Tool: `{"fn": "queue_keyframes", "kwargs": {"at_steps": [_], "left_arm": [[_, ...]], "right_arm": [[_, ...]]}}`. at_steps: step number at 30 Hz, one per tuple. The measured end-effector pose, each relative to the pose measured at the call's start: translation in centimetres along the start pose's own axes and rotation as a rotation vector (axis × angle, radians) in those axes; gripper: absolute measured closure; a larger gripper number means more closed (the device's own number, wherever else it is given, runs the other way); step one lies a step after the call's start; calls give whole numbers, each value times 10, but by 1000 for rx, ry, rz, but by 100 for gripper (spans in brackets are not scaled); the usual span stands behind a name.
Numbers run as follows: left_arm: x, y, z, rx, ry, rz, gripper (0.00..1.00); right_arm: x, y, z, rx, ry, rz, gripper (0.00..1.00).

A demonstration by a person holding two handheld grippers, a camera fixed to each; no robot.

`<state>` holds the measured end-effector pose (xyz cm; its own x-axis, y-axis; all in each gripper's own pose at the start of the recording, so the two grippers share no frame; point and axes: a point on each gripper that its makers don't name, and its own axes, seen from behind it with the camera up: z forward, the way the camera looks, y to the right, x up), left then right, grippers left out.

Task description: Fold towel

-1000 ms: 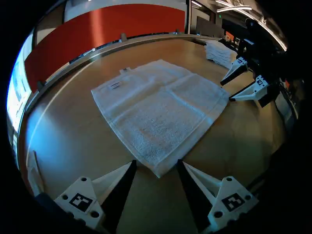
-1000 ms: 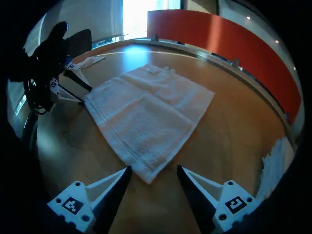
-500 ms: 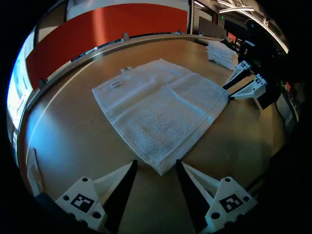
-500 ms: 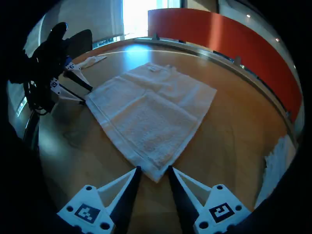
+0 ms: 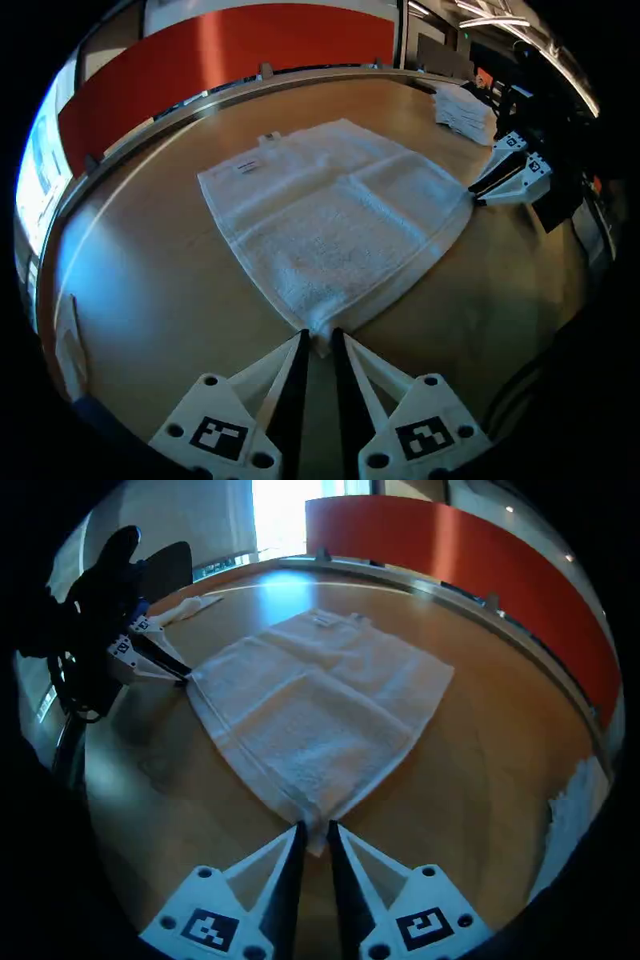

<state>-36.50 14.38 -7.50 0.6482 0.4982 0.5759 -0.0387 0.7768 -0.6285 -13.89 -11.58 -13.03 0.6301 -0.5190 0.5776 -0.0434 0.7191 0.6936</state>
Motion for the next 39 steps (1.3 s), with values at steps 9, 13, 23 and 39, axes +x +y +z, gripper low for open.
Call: {"fn": "queue_keyframes", "kwargs": {"at_steps": [9,13,23,39], "left_arm": [[1,-2,-3,0,-20,-58,89],[2,-3,-5,-7,-23,-93,89],[22,-6,-24,5,-4,-139,90],[81,-16,-84,38,69,-188,90]], "right_arm": [[10,-2,-3,-5,26,32,85],[13,-2,-6,-3,33,39,85],[36,4,-20,-18,75,39,85],[110,14,-79,-61,205,25,85]]}}
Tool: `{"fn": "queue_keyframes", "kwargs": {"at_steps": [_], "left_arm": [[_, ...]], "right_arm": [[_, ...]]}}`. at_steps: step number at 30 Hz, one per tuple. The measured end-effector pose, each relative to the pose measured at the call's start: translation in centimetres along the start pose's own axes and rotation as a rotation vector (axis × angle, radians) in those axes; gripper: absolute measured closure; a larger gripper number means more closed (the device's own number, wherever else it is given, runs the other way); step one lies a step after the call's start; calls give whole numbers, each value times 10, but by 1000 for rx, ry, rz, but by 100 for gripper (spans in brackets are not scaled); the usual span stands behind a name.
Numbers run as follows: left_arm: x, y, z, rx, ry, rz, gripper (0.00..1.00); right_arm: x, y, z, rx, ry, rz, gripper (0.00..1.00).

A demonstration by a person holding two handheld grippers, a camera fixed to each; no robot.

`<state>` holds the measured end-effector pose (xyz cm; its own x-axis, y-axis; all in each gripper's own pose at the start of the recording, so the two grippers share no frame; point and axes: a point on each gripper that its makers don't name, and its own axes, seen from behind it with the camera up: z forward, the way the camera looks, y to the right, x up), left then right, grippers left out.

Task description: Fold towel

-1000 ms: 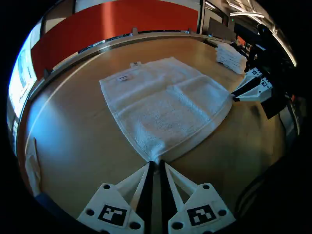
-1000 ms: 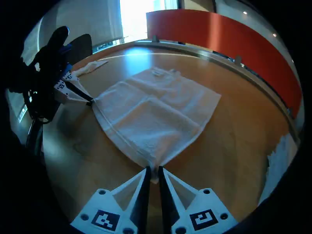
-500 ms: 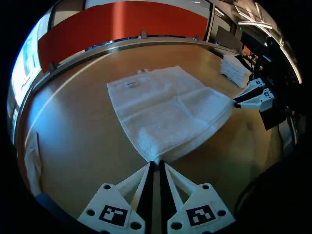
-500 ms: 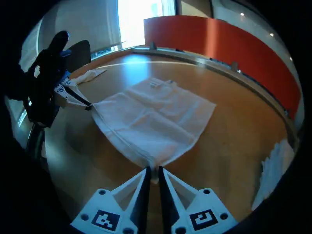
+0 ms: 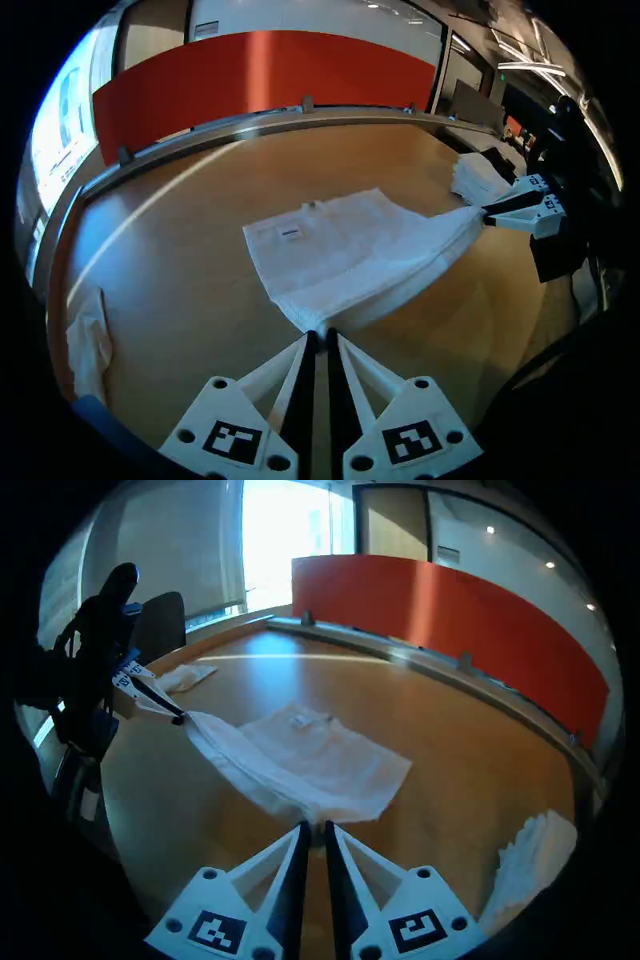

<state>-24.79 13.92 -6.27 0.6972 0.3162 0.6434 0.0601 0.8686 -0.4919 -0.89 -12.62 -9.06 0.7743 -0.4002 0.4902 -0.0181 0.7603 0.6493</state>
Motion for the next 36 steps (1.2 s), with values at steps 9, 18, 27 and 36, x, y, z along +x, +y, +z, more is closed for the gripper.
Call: {"fn": "queue_keyframes", "kwargs": {"at_steps": [9,18,27,36], "left_arm": [[18,7,-25,-3,15,-6,90],[25,15,-41,-13,19,-5,90],[21,22,-47,-28,1,5,90],[14,24,-40,-32,-8,-10,90]], "right_arm": [[23,-3,-25,-6,35,9,85],[30,-5,-41,-7,38,2,85],[32,-7,-52,-5,31,3,87],[29,-5,-45,-6,29,16,88]]}}
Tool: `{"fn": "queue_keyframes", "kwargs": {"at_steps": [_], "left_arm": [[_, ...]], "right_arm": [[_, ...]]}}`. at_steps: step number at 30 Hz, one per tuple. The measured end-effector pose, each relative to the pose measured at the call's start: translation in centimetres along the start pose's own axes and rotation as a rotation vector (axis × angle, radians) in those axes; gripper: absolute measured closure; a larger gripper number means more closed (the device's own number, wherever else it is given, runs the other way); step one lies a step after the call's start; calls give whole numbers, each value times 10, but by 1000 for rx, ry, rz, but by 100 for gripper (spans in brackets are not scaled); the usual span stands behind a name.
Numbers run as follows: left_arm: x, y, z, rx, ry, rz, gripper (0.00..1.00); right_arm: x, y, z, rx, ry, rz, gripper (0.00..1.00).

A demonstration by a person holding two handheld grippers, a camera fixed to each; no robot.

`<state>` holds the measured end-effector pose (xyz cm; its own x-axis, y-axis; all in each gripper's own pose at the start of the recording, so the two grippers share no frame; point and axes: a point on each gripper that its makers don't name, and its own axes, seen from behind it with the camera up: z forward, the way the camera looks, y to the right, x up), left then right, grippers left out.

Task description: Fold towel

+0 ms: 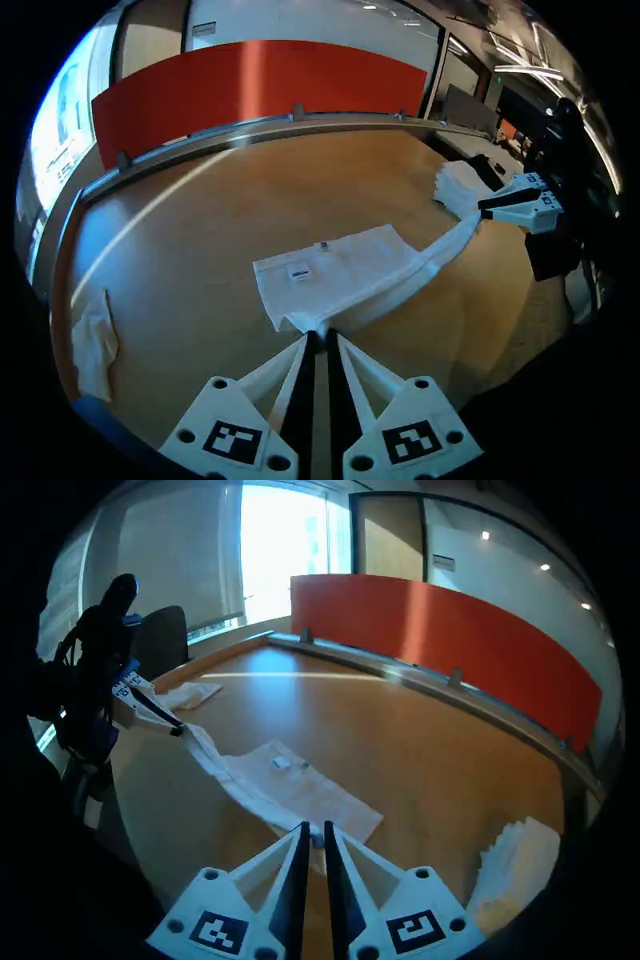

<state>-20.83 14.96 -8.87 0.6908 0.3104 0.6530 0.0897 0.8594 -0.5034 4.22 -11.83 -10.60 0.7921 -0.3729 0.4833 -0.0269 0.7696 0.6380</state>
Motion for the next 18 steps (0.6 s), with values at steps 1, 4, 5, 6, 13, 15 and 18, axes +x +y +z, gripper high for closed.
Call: {"fn": "queue_keyframes", "kwargs": {"at_steps": [1,4,5,6,13,15,18], "left_arm": [[0,0,1,-1,0,-1,90],[1,1,2,-4,2,-6,90],[2,1,2,-5,3,-8,90],[1,1,3,-5,3,-12,90],[-1,4,6,-9,-3,-27,90],[-2,5,6,-11,-5,-28,90],[-1,6,7,-13,-5,-33,90]], "right_arm": [[1,0,0,1,1,2,88],[2,1,2,4,3,2,89],[2,1,3,6,4,1,89],[2,1,3,6,3,-1,89],[-1,3,8,10,-5,-10,91],[-1,4,8,11,-8,-13,91],[-1,5,9,11,-11,-19,91]]}}
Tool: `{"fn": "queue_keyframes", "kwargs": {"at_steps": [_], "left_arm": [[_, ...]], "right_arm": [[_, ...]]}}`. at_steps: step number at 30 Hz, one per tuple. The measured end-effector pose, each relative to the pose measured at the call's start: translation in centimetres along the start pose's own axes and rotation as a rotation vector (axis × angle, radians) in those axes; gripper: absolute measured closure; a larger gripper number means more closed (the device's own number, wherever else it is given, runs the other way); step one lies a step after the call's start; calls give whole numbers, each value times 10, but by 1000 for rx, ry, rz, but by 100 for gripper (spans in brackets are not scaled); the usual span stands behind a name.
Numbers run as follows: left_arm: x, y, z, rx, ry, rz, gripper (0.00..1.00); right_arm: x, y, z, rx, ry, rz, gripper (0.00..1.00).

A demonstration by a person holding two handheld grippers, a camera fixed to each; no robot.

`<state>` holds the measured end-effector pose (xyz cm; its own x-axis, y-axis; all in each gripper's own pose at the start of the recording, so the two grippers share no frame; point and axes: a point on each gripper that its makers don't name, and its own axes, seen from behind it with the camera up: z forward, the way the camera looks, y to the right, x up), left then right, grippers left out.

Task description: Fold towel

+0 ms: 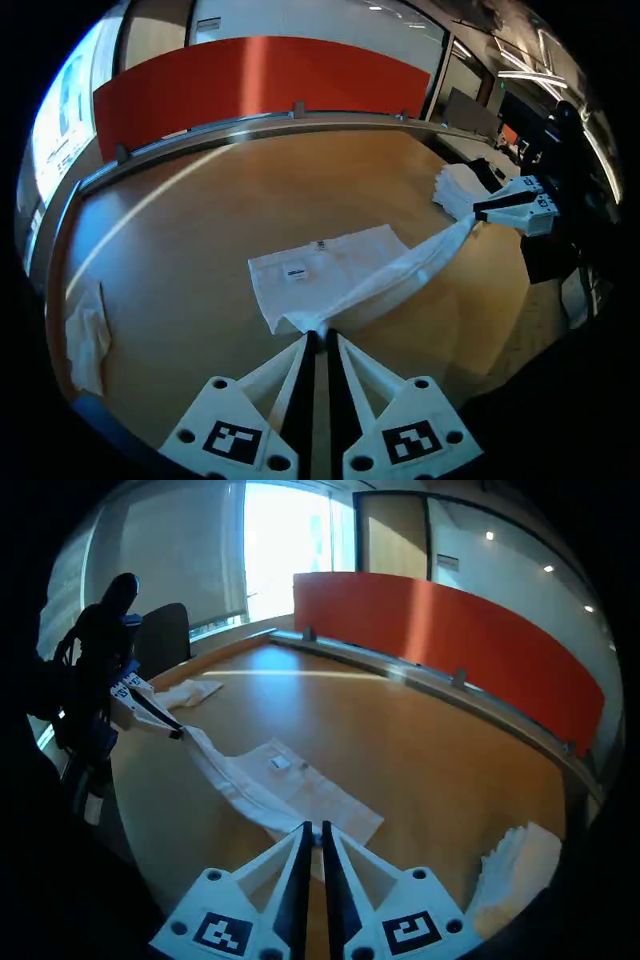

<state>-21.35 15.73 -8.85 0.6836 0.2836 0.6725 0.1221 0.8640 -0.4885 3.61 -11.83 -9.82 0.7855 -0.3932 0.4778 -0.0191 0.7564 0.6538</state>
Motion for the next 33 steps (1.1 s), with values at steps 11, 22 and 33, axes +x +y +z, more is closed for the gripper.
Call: {"fn": "queue_keyframes", "kwargs": {"at_steps": [11,22,33], "left_arm": [[7,-4,12,3,-2,-33,90],[21,-24,52,23,-5,-89,90],[15,-45,93,39,-39,-163,90]], "right_arm": [[8,17,9,-17,3,-22,91],[5,44,44,-32,-5,-5,91],[-14,63,82,-35,-40,29,91]]}}
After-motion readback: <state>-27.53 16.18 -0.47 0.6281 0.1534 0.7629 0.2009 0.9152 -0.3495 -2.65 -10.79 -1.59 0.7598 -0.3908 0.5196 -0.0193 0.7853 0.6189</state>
